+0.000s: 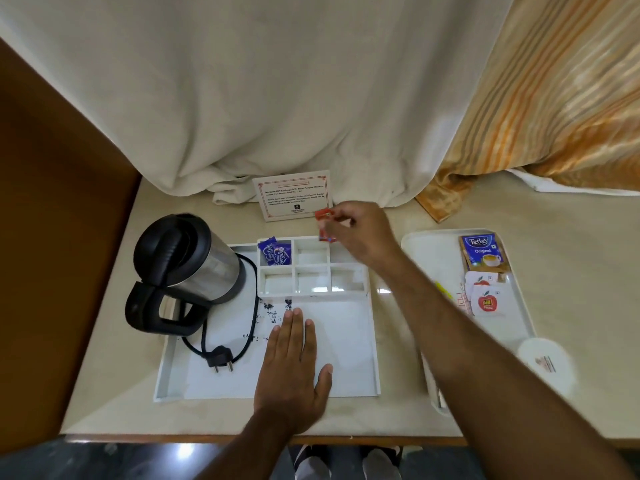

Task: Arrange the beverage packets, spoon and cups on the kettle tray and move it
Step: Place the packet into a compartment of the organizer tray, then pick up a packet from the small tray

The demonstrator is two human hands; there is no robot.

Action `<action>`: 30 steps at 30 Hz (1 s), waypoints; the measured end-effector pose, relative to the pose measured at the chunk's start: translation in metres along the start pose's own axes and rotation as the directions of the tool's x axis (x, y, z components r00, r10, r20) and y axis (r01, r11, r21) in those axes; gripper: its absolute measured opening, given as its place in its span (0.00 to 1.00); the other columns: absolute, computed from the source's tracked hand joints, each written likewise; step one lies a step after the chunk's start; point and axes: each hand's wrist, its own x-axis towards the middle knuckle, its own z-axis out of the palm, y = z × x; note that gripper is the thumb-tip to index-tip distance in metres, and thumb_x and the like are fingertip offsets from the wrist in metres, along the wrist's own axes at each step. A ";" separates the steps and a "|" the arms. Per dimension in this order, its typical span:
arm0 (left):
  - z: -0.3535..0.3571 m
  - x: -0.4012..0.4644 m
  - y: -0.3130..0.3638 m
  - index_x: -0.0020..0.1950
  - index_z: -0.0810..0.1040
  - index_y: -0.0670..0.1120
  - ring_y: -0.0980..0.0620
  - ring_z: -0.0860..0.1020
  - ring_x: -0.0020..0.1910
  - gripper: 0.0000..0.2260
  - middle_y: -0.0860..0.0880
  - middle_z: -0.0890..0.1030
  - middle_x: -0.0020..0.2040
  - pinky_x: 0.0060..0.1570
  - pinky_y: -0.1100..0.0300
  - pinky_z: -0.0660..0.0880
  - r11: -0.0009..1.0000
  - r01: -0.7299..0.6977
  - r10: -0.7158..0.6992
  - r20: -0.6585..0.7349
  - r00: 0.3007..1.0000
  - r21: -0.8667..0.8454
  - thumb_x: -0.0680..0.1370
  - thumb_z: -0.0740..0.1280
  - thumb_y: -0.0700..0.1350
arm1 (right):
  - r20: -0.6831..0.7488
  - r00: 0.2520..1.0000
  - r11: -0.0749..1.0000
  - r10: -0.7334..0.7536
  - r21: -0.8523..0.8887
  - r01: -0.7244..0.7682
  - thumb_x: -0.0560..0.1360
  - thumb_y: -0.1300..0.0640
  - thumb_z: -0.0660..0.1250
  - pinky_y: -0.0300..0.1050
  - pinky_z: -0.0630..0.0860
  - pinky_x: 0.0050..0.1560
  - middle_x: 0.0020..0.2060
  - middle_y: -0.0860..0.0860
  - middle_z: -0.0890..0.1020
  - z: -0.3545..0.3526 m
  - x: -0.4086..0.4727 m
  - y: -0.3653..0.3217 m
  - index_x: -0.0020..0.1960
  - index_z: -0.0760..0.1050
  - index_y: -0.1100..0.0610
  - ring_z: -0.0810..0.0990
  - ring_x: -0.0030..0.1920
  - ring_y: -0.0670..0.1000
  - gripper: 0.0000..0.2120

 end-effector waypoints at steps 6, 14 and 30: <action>-0.001 0.000 0.000 0.80 0.50 0.39 0.42 0.46 0.80 0.35 0.38 0.49 0.81 0.76 0.46 0.47 1.000 0.012 -0.012 0.016 1.000 0.008 0.80 0.54 0.59 | -0.100 0.990 0.894 -0.098 -0.446 0.044 0.66 0.40 0.74 0.55 0.59 0.65 0.61 0.48 0.75 0.044 -0.007 0.022 0.50 0.84 0.44 0.65 0.63 0.55 0.14; 0.000 0.000 -0.003 0.80 0.48 0.40 0.42 0.45 0.80 0.34 0.38 0.48 0.81 0.75 0.45 0.50 1.000 0.012 -0.012 0.016 1.000 -0.003 0.81 0.48 0.60 | -0.348 0.927 0.962 -0.140 -0.268 0.044 0.70 0.58 0.74 0.50 0.70 0.62 0.56 0.61 0.77 -0.049 -0.019 0.035 0.61 0.80 0.57 0.74 0.58 0.61 0.19; 0.000 0.000 -0.001 0.80 0.48 0.40 0.42 0.45 0.80 0.35 0.38 0.46 0.81 0.76 0.45 0.50 1.000 0.030 -0.030 0.056 0.998 -0.002 0.80 0.43 0.62 | 0.163 0.901 0.294 0.403 -0.955 0.042 0.61 0.55 0.73 0.48 0.62 0.46 0.53 0.50 0.76 -0.192 -0.007 0.101 0.59 0.73 0.47 0.69 0.52 0.54 0.27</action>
